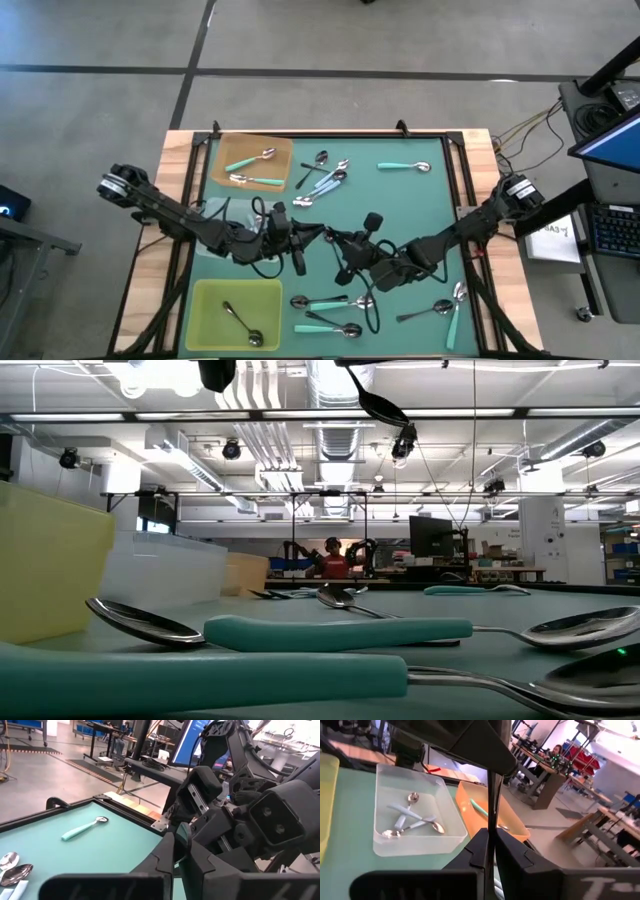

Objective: Sort silverware by color (type)
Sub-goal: Put the black spoon into the yellow bin

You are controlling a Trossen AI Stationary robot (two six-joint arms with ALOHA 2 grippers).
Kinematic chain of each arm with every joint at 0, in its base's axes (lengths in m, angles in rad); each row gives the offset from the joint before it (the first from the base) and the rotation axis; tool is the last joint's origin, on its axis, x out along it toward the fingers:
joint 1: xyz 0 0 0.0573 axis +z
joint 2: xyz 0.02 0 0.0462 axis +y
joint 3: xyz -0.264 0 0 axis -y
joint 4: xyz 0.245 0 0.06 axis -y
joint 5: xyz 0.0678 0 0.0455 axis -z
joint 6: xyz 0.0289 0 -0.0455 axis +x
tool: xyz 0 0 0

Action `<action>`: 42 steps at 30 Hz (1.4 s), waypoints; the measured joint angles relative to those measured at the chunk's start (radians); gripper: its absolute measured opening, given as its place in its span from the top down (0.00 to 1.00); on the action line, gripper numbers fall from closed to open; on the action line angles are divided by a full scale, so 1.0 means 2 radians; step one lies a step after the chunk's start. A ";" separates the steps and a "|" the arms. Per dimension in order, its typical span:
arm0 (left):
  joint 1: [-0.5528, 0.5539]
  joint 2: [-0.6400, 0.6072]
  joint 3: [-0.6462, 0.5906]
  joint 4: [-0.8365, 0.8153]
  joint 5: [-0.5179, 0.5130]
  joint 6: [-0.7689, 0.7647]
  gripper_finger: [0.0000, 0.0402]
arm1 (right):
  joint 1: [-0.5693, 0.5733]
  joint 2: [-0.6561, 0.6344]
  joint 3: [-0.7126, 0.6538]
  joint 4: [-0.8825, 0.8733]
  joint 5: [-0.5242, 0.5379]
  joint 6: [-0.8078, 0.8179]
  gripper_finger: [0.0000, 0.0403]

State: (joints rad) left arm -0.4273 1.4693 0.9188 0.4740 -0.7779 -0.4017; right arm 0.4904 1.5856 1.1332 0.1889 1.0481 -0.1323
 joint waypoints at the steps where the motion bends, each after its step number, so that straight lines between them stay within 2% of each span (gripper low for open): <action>1: 0.000 -0.001 0.000 0.000 0.000 0.000 1.00 | 0.000 0.000 0.000 0.001 0.000 0.005 0.95; 7: 0.000 -0.007 0.000 -0.007 0.002 0.000 1.00 | 0.000 -0.001 0.008 0.004 0.003 0.046 0.93; 15: 0.002 -0.039 0.000 -0.064 -0.027 0.012 1.00 | 0.000 -0.008 0.023 0.002 -0.002 0.035 0.84; 21: 0.002 -0.085 0.000 -0.167 -0.038 0.004 1.00 | 0.000 -0.014 0.032 0.000 -0.018 0.035 0.81; 25: -0.001 -0.125 0.000 -0.281 -0.033 -0.047 1.00 | 0.002 -0.014 0.036 -0.003 -0.019 0.040 0.77; 28: -0.008 -0.161 0.000 -0.385 0.016 -0.114 1.00 | 0.005 -0.014 0.036 -0.003 -0.019 0.042 0.73; 32: -0.029 -0.202 0.000 -0.491 0.120 -0.211 1.00 | 0.007 -0.014 0.036 -0.013 -0.018 0.056 0.67; 36: -0.066 -0.234 -0.001 -0.529 0.218 -0.261 1.00 | 0.006 -0.014 0.036 -0.031 -0.018 0.094 0.63; 42: -0.120 -0.244 0.001 -0.606 0.321 -0.334 1.00 | 0.007 -0.014 0.036 -0.065 -0.018 0.156 0.62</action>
State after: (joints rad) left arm -0.6666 0.9808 0.9215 -0.7375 -0.1350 -1.0706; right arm 0.5037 1.5570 1.2053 0.0585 1.0125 0.1803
